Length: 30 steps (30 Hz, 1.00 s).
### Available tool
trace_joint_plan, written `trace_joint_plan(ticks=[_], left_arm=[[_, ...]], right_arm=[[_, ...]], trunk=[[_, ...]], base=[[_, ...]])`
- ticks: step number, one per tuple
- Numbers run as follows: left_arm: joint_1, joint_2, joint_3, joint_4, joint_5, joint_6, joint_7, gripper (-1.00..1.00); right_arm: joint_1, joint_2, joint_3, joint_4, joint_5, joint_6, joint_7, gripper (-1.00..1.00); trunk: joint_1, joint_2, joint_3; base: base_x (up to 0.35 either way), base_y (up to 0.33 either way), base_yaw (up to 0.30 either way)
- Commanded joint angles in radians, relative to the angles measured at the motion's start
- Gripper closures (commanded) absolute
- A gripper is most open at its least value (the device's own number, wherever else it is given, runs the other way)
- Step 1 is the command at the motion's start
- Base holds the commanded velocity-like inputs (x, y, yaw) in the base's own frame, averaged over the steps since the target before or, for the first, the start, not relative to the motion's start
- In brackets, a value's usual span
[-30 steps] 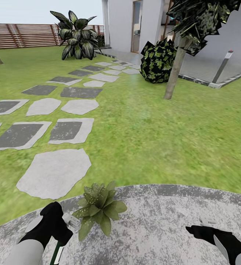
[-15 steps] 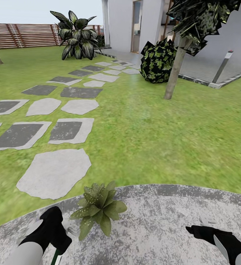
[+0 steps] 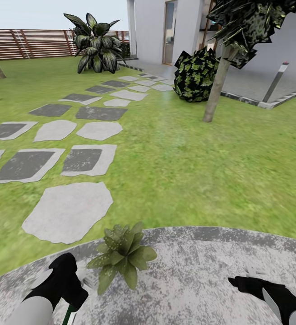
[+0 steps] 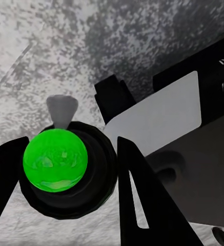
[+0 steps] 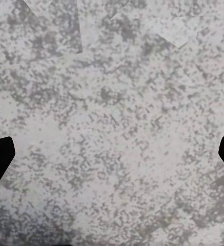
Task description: Pick up the pesticide atomizer in the garden and spray insectifuge to fully cover both potted plants in the garden.
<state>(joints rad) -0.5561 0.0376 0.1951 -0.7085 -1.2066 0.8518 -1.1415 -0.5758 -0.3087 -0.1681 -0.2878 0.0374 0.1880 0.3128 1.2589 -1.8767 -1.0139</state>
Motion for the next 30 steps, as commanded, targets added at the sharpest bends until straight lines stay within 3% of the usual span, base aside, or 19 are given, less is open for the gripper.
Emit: trace_joint_plan(ticks=[1, 11, 21, 30], left_arm=[[-0.001, -0.001, 0.003, -0.001, -0.008, 0.006, -0.009, 1.00], [-0.001, -0.001, 0.003, -0.001, -0.008, 0.006, -0.007, 1.00], [-0.001, -0.005, 0.002, -0.001, -0.007, 0.004, -0.006, 1.00], [-0.001, -0.005, 0.003, 0.000, -0.007, 0.004, -0.007, 1.00]], right_arm=[[0.000, 0.000, -0.008, -0.002, 0.004, 0.007, 0.006, -1.00], [0.000, 0.000, -0.008, -0.002, 0.004, 0.007, 0.006, -1.00], [0.000, -0.017, -0.010, -0.001, 0.003, 0.007, 0.006, -1.00], [0.000, -0.015, -0.009, -0.001, 0.002, 0.007, 0.006, -1.00]], trunk=[[0.000, 0.000, -0.001], [0.000, 0.000, -0.001], [0.000, 0.000, -0.001], [0.000, 0.000, -0.001]], base=[[0.000, 0.000, 0.203], [0.000, 0.000, 0.241], [-0.085, -0.210, 0.025], [-0.012, -0.133, 0.104]])
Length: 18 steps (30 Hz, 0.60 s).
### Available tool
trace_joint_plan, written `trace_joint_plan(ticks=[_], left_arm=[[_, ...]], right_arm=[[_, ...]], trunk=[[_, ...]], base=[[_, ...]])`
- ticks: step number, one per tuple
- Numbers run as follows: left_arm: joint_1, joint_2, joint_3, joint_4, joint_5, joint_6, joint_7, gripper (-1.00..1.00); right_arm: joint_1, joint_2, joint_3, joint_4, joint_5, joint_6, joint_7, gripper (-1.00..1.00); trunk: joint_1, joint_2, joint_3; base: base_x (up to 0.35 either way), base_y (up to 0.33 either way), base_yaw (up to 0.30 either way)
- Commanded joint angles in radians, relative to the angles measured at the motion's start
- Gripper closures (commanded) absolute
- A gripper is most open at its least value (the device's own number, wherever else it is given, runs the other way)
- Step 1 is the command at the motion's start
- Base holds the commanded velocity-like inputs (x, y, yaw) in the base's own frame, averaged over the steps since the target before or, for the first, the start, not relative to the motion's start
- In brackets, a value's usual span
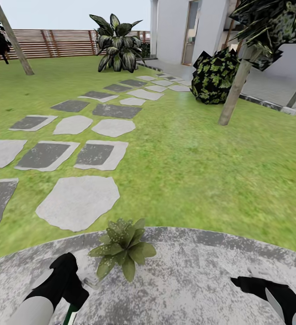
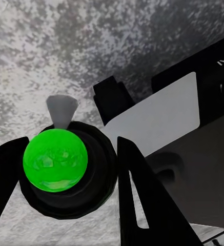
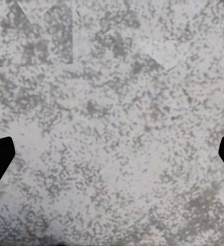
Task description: Pick up the pesticide atomizer in the garden and spray insectifuge to fully cover both potted plants in the garden.
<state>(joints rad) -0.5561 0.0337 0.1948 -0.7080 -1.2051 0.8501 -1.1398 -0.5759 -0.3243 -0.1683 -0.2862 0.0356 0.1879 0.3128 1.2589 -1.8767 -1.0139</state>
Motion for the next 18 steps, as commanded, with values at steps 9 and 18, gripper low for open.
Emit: trace_joint_plan(ticks=[9, 18], left_arm=[[-0.001, 0.000, 0.003, -0.002, -0.008, 0.007, -0.009, 1.00], [-0.002, 0.001, 0.005, -0.036, -0.008, 0.009, -0.009, 1.00]], right_arm=[[0.000, 0.001, -0.008, -0.002, 0.003, 0.007, 0.005, -1.00], [0.001, 0.001, -0.008, -0.002, 0.004, 0.007, 0.005, -1.00]], trunk=[[0.000, 0.000, -0.001], [0.000, 0.000, -0.001]], base=[[0.000, -0.003, 0.251], [0.000, -0.104, 0.256]])
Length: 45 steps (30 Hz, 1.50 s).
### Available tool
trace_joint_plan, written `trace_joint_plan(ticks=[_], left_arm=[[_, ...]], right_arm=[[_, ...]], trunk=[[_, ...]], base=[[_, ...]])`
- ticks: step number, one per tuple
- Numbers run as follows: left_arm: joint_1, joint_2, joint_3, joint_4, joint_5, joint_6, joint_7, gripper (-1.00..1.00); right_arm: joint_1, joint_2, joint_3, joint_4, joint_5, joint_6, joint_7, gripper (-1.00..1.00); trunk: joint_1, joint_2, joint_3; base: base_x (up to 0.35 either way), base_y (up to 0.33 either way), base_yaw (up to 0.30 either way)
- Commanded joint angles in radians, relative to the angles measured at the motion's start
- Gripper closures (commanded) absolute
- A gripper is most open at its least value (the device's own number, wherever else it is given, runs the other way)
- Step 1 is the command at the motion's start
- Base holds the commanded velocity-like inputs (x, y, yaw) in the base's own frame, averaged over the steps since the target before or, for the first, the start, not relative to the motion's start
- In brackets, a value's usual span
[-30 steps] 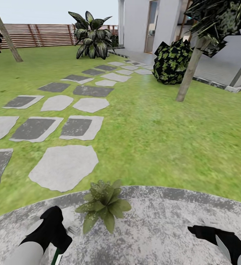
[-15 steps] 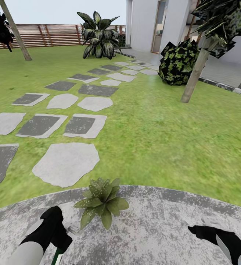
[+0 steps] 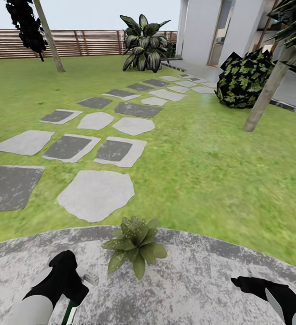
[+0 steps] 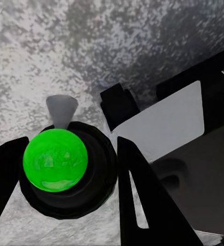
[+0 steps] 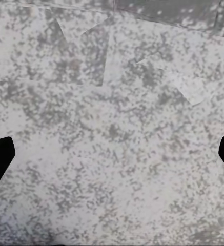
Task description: Pick up the pesticide atomizer in the garden and spray insectifuge to fully cover both potted plants in the garden.
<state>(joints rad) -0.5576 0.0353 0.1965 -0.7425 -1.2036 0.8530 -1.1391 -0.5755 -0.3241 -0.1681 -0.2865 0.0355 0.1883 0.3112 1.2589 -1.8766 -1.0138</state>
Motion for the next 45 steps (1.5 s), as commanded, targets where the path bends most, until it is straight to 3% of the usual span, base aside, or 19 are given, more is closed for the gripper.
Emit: trace_joint_plan(ticks=[1, 28, 45], left_arm=[[-0.001, -0.001, 0.003, -0.007, -0.009, 0.006, -0.010, 1.00], [-0.001, -0.003, 0.003, -0.011, -0.008, 0.006, -0.010, 1.00], [-0.001, -0.002, 0.006, -0.011, -0.007, 0.008, -0.011, 1.00]], right_arm=[[0.000, 0.000, -0.008, -0.002, 0.004, 0.007, 0.006, -1.00], [0.000, 0.000, -0.008, -0.002, 0.004, 0.007, 0.006, -1.00], [0.000, 0.000, -0.008, -0.002, 0.004, 0.007, 0.006, -1.00]], trunk=[[0.000, 0.000, -0.001], [0.000, 0.000, -0.001], [0.000, 0.000, -0.001]], base=[[0.000, -0.306, 0.255], [0.037, -0.314, 0.168], [0.039, -0.044, 0.250]])
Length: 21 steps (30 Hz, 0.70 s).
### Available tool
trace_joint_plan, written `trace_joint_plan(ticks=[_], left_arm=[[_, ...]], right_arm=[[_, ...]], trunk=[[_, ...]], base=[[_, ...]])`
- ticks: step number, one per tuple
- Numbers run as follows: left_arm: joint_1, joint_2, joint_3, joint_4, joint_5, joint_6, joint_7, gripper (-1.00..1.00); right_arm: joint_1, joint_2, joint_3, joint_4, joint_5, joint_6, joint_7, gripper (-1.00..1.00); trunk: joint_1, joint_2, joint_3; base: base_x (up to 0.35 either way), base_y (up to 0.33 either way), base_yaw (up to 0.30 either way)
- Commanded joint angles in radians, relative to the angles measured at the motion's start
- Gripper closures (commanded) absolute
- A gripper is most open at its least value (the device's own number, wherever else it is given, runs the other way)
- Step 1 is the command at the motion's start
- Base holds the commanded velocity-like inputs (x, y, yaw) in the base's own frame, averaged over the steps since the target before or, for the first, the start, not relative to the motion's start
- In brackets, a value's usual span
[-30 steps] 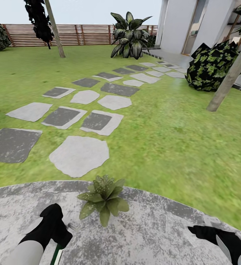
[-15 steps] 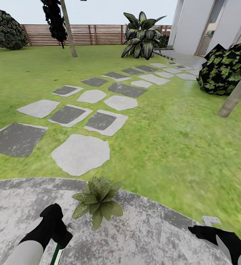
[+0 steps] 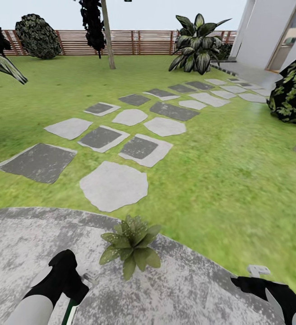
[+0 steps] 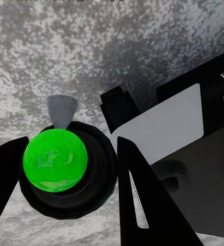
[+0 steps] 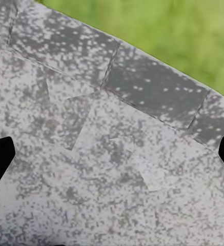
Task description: Pick up the pesticide atomizer in the garden and spray insectifuge to fully cover both potted plants in the garden.
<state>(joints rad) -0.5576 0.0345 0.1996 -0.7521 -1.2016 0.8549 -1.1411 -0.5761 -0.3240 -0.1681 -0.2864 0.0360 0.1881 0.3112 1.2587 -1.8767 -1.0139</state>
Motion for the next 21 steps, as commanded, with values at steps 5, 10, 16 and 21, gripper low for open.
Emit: trace_joint_plan(ticks=[5, 10, 16, 21], left_arm=[[-0.001, -0.001, 0.003, -0.004, -0.009, 0.006, -0.009, 1.00], [-0.001, -0.001, 0.003, -0.008, -0.009, 0.006, -0.009, 1.00], [-0.001, -0.002, 0.001, -0.007, -0.009, 0.006, -0.009, 1.00], [-0.001, -0.002, 0.001, -0.007, -0.009, 0.006, -0.009, 1.00]], right_arm=[[0.000, 0.000, -0.008, -0.002, 0.004, 0.007, 0.006, -1.00], [0.001, 0.000, -0.008, -0.002, 0.004, 0.007, 0.006, -1.00], [0.001, 0.000, -0.008, -0.002, 0.004, 0.007, 0.006, -1.00], [0.001, 0.000, -0.008, -0.002, 0.004, 0.007, 0.006, -1.00]], trunk=[[0.000, 0.000, -0.001], [0.000, 0.000, -0.001], [0.000, 0.000, -0.001], [0.000, 0.000, -0.001]], base=[[0.210, -0.208, 0.248], [0.229, -0.236, 0.109], [0.070, -0.299, 0.008], [-0.040, -0.322, 0.102]])
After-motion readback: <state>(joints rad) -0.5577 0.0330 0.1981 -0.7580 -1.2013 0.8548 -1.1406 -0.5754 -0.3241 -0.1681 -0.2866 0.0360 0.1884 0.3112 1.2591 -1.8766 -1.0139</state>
